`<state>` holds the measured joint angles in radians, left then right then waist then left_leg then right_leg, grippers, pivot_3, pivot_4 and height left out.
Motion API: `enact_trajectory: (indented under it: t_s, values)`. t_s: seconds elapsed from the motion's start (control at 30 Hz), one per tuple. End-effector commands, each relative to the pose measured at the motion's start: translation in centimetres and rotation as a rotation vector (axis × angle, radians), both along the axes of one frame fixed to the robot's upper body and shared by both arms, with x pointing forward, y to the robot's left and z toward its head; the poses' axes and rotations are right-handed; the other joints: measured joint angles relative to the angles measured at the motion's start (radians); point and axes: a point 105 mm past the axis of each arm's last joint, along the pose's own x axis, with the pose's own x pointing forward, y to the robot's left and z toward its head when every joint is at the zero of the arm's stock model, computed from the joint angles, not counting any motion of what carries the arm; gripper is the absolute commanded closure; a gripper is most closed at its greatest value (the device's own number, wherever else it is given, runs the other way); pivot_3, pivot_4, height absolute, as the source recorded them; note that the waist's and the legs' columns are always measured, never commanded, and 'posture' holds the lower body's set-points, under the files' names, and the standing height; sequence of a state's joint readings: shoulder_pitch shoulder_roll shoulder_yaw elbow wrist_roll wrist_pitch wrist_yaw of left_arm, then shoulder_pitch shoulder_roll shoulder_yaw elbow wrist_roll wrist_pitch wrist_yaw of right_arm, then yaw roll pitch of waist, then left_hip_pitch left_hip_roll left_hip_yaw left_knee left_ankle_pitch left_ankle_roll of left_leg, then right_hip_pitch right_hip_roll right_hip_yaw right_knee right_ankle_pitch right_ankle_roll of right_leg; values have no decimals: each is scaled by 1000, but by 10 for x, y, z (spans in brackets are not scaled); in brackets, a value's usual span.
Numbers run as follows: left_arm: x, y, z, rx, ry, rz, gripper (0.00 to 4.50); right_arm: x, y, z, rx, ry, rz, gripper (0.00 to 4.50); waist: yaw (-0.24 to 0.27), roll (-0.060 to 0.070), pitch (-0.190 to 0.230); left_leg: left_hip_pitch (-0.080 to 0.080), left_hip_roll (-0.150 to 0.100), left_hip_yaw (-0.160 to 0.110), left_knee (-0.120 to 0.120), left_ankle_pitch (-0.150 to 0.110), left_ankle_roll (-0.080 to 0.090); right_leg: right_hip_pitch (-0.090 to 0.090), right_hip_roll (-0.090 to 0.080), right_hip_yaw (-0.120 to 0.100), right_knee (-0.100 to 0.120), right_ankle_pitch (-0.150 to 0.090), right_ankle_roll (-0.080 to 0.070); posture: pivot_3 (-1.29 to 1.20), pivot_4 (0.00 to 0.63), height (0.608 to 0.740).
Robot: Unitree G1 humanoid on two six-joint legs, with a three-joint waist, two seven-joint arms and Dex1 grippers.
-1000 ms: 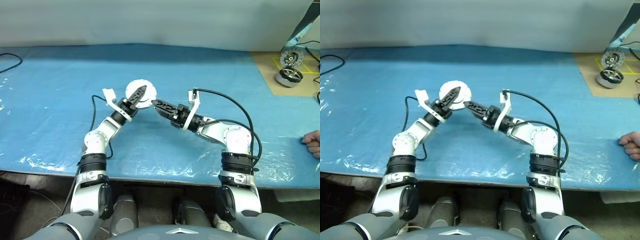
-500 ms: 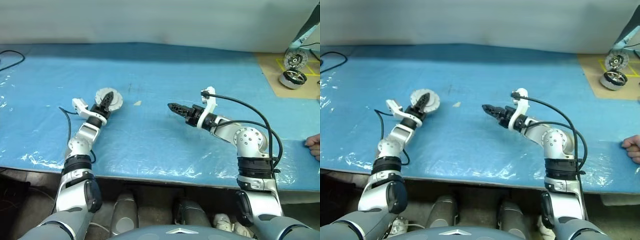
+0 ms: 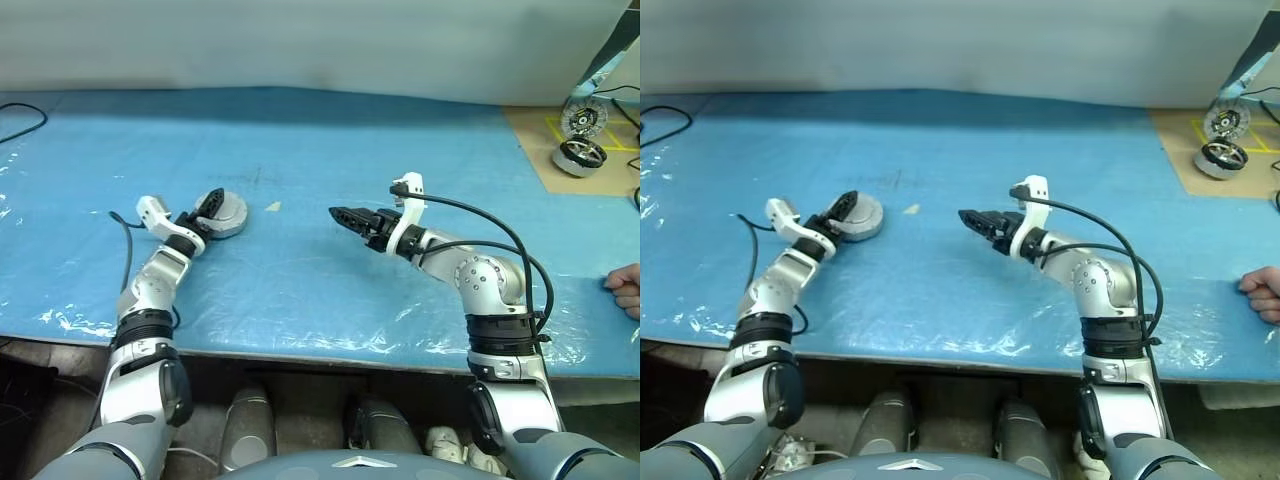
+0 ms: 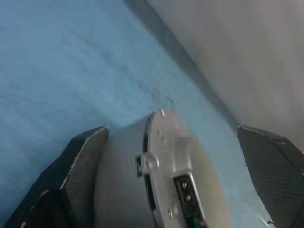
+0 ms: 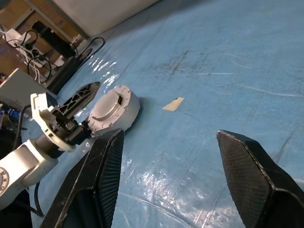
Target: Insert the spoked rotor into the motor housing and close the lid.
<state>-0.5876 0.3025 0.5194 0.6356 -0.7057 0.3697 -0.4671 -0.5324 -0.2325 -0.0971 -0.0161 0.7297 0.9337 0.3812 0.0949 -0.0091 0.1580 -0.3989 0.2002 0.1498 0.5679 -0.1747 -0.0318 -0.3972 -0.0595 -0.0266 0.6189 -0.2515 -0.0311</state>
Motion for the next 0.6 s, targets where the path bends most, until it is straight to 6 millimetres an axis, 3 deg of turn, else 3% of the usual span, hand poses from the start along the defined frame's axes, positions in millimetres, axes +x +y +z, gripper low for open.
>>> enact_trajectory:
  t_s: [0.03,0.17,0.27,0.33,0.47,0.6]
  values:
    - [-8,35,28,173,-92,104,14,0,1,12,5,-65,5,1198,1,0,0,0,0,0,0,0,0,0,0,0,0,0,0,0,150,740]
    - [-25,27,50,466,-216,57,14,8,-10,13,-163,-189,-106,1198,1,0,0,0,3,0,0,0,0,0,0,0,0,0,0,0,150,740]
    - [-38,3,69,611,-322,41,14,19,-32,11,-489,-383,-298,1198,10,0,0,-1,3,0,0,0,0,1,-1,-1,-1,0,0,0,150,740]
    - [-49,-19,73,695,-372,34,14,20,-51,9,-588,-427,-445,1198,11,0,0,-1,2,1,1,0,0,3,-2,-2,-1,0,0,0,150,740]
    - [-72,-49,63,669,-371,68,14,1,-77,2,-673,-455,-623,1198,0,0,0,2,2,1,1,0,0,5,-2,0,-1,0,1,0,150,740]
    - [-87,-61,39,678,-296,103,14,-18,-93,-10,-750,-451,-710,1198,-17,0,0,8,4,1,-3,0,0,6,1,2,-3,0,1,0,150,740]
